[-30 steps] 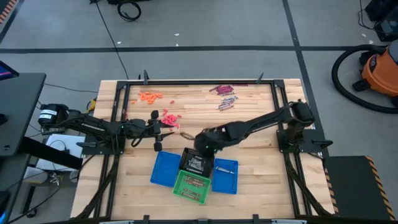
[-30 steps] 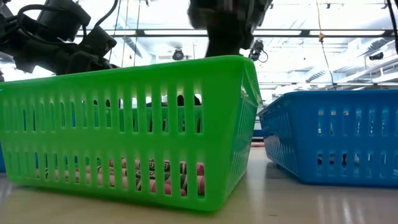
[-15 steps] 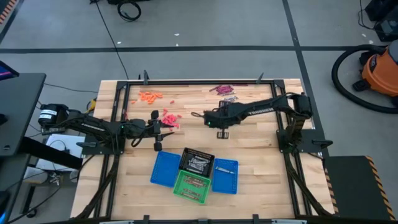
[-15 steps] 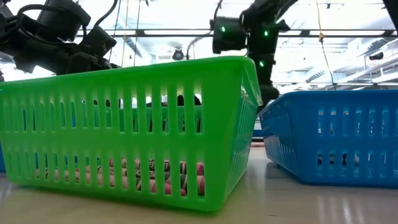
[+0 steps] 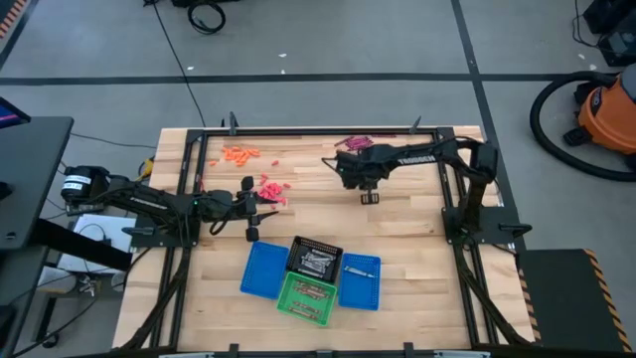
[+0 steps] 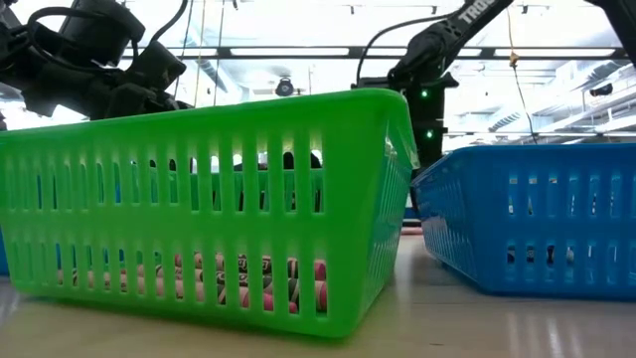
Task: Sort crayons
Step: Put the pink crayon into the green bin
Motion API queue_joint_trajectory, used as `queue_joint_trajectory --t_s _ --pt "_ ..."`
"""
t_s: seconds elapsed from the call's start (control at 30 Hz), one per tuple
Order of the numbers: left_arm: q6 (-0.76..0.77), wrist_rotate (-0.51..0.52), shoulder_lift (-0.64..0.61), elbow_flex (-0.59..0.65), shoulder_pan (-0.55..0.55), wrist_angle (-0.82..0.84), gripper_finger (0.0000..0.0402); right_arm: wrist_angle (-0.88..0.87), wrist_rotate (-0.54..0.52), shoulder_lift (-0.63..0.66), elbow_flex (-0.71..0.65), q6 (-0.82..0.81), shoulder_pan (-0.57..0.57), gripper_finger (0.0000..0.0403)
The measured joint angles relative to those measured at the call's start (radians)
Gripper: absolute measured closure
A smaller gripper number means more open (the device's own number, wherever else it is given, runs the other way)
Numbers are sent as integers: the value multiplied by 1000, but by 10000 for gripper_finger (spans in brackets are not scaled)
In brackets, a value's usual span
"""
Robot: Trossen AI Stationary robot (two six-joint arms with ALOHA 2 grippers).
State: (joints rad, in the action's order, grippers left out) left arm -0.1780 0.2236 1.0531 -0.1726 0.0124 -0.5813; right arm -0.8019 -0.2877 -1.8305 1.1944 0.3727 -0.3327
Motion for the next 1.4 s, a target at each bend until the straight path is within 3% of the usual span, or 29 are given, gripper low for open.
queue_joint_trajectory --t_s 0.4,0.53,0.77,1.2,1.4 --pt "-16 0 0 0 0 0 260 64 49 -39 0 54 -95 271" --pt "-16 0 0 0 0 1 260 79 22 -61 0 64 -113 270" --pt "-20 0 0 0 0 1 260 80 69 -84 4 101 -142 271" --pt "-35 0 0 0 0 5 260 -10 305 -87 22 66 -163 314" --pt "-36 0 0 0 0 6 260 -28 331 -90 37 46 -176 348"
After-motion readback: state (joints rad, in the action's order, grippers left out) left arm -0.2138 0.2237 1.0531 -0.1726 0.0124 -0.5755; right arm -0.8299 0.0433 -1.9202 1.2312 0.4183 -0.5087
